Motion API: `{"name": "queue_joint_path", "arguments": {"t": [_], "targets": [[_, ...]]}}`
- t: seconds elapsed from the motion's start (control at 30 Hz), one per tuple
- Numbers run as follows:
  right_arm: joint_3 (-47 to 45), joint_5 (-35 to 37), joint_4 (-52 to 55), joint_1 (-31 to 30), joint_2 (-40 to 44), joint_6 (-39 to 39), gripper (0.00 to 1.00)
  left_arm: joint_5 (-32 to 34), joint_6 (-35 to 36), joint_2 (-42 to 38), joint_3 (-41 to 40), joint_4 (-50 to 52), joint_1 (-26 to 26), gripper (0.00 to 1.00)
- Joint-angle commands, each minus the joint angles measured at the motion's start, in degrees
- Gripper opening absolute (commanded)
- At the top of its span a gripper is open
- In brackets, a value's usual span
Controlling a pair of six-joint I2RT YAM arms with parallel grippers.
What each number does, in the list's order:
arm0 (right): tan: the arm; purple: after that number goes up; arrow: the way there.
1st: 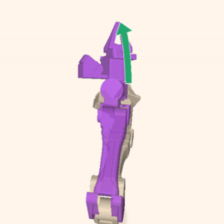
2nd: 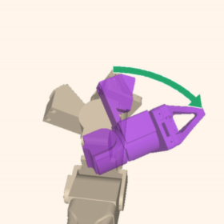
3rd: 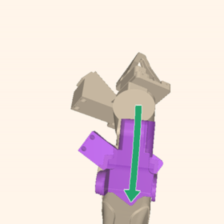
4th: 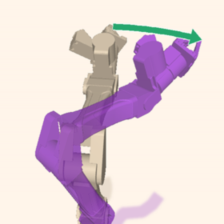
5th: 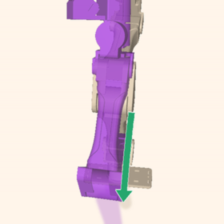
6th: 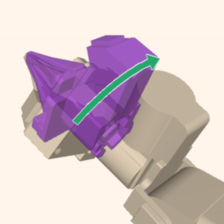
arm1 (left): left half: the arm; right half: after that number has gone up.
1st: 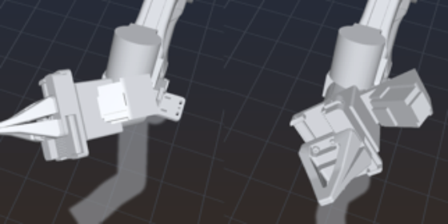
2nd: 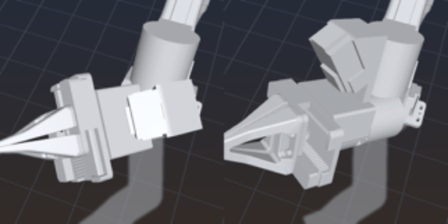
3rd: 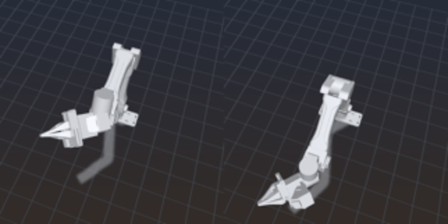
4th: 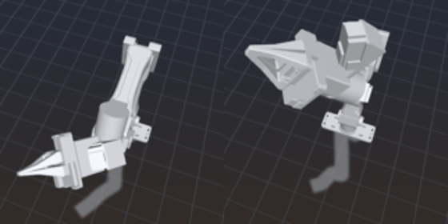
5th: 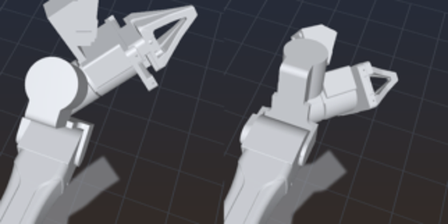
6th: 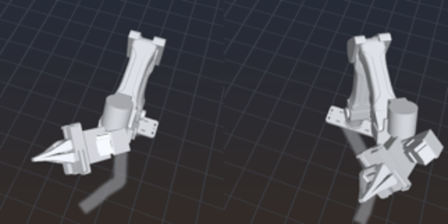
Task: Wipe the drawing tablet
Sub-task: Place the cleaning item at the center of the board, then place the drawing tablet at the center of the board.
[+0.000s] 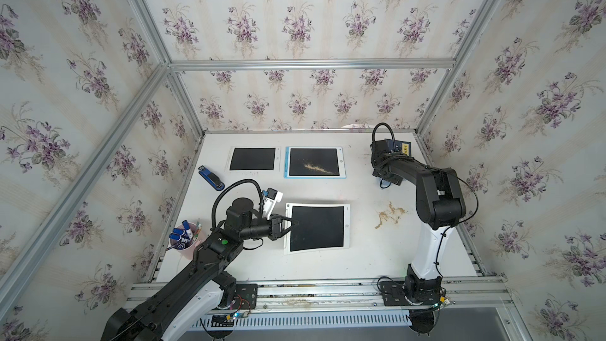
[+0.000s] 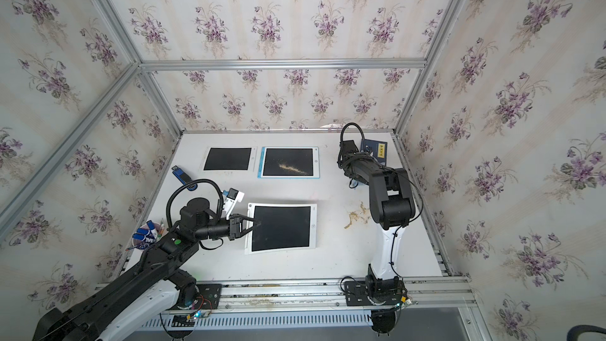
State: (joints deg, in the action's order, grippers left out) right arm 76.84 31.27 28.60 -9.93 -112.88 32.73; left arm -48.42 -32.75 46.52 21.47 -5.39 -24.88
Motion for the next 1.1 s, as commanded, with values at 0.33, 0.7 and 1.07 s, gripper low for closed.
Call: {"name": "queue_joint_path", "arguments": {"t": [0.33, 0.7, 1.07], "targets": [[-18.0, -15.3, -9.6, -5.8, 32.9, -7.9, 1.00, -2.0, 2.3, 3.3, 0.2, -8.1, 2.3, 0.00], [-47.5, -66.4, -40.8, -6.2, 54.1, -7.0, 0.83, -5.8, 1.7, -3.3, -4.9, -23.4, 3.8, 0.00], [-60.8, -78.9, -66.2, -6.2, 59.6, 4.0, 0.66, -8.9, -8.7, -2.9, -7.2, -33.7, 11.7, 0.00]]}}
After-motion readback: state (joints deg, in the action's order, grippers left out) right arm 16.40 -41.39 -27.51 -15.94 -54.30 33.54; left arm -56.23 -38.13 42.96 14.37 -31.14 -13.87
